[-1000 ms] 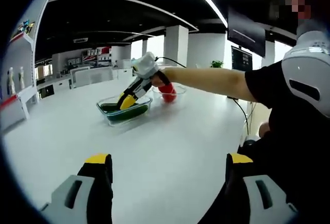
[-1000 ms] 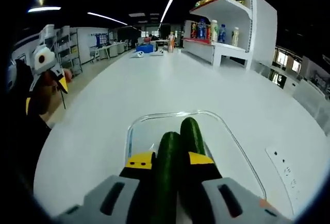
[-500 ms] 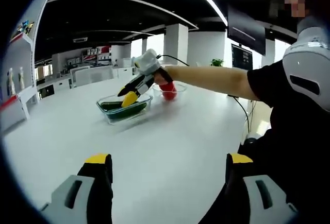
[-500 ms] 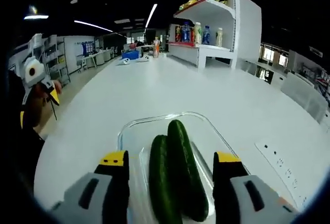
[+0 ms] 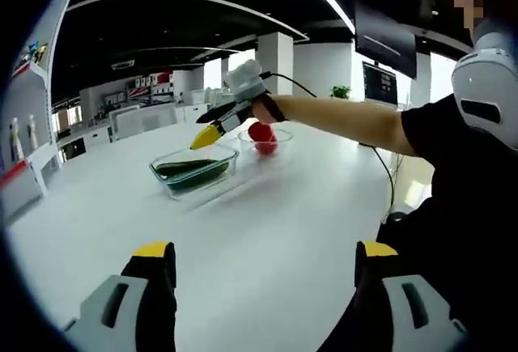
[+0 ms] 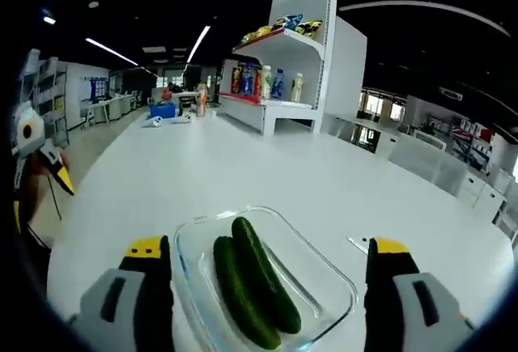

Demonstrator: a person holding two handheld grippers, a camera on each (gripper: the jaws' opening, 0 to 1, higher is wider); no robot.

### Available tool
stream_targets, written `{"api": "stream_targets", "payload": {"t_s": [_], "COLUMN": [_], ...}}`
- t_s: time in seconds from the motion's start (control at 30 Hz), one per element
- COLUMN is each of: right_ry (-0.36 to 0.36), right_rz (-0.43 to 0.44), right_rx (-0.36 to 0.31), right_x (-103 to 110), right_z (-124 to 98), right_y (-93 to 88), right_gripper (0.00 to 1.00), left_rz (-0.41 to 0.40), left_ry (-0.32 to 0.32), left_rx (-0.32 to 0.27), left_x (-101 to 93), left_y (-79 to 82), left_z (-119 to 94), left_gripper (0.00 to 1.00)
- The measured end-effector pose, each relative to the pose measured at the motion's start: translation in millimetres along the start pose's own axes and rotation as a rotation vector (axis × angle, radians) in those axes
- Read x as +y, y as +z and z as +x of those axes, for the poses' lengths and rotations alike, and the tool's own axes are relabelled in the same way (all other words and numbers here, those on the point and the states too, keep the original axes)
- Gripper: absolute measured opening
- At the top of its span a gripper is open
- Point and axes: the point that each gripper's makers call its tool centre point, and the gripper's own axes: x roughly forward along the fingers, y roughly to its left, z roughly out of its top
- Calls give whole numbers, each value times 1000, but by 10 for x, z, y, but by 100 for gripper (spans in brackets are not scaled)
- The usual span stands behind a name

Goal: Sort the scattered tomatoes and cucumbers on the table and place them into their respective storage containers

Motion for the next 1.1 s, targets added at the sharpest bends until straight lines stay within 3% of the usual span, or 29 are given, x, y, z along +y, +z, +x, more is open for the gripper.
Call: {"api": "stream_targets", "payload": {"t_s": [0.13,0.37,0.73,1.1], "right_ry": [-69,-97,-232,-339], "right_rz": [-25,78,98,112], "right_rx": [13,-125,-211,-250], "right_x": [-82,90,208,513], "right_z": [-288,-1095,-2348,-3235], "right_y": [-14,101,-16,-184], "right_gripper": [97,97,97,97], "left_rz": [20,62,96,117], "left_ry": [-11,-33,-39,-30], "left_rx": [-10,-1,10,17], "left_x": [-82,-281,-434,-504], "left_y": [95,108,135,149], "left_z": [49,135,172,190], "left_gripper": [91,91,90,90]}}
